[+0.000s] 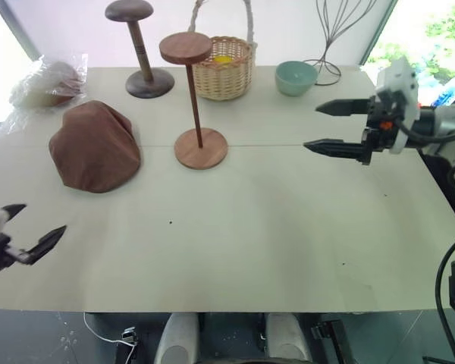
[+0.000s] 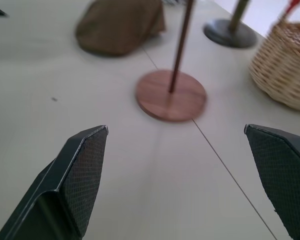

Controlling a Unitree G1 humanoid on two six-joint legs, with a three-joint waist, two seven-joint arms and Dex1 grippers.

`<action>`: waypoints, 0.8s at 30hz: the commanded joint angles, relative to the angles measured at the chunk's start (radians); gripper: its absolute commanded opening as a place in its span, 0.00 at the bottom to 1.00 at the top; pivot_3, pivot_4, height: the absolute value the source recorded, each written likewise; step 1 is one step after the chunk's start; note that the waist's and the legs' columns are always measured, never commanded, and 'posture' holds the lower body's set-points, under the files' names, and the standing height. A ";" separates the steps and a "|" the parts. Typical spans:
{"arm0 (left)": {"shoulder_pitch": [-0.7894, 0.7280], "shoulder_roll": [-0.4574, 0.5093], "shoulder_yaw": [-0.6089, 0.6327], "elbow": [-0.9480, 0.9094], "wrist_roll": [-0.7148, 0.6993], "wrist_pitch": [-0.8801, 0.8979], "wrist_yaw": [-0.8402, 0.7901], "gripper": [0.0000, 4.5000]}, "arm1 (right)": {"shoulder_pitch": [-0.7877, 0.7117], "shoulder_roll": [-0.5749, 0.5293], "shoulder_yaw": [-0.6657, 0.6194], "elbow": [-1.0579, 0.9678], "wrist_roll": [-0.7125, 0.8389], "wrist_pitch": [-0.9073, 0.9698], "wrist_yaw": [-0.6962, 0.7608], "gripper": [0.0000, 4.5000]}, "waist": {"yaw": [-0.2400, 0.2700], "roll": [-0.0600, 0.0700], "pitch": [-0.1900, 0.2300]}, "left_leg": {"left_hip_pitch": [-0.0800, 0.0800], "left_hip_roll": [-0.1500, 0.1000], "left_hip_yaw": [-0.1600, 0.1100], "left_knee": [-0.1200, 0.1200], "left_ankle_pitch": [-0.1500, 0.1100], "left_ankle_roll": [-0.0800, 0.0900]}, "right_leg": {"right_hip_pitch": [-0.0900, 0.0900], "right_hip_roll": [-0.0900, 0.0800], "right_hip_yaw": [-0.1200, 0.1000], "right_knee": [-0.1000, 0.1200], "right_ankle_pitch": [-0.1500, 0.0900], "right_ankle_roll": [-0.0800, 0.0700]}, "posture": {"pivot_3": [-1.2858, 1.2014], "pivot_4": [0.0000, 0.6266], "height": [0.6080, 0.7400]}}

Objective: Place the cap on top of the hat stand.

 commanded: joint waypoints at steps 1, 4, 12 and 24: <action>-0.069 0.043 -0.121 -0.038 0.171 -0.064 0.096 1.00 | -0.032 -0.028 -0.063 -0.157 0.177 0.164 0.006 0.99 | 0.003 0.000 0.000 | 0.000 0.000 0.000 0.000 0.000 0.000 | 0.000 0.000 0.000 0.000 0.000 0.000 | 0.52 0.24 0.91; -0.164 0.051 -0.268 -0.016 0.305 -0.098 0.179 1.00 | -0.042 -0.028 -0.091 -0.238 0.272 0.250 -0.033 0.99 | 0.002 0.000 0.000 | 0.000 0.000 0.001 0.000 0.000 0.000 | 0.000 0.000 0.000 0.000 0.000 0.000 | 0.52 0.24 0.91; -0.492 -0.035 -0.626 0.177 0.607 -0.121 0.374 1.00 | -0.028 -0.041 -0.154 -0.336 0.430 0.373 -0.150 0.99 | 0.005 -0.001 -0.001 | 0.001 0.001 0.003 0.001 0.000 0.000 | 0.000 0.001 0.001 0.002 0.003 0.005 | 0.52 0.24 0.91; -0.730 -0.174 -0.878 0.503 0.850 -0.156 0.501 1.00 | -0.065 -0.069 -0.209 -0.355 0.598 0.438 -0.325 0.99 | 0.005 -0.002 -0.001 | 0.001 0.001 0.005 0.001 0.001 0.000 | 0.000 0.000 0.002 0.002 0.005 0.008 | 0.52 0.24 0.91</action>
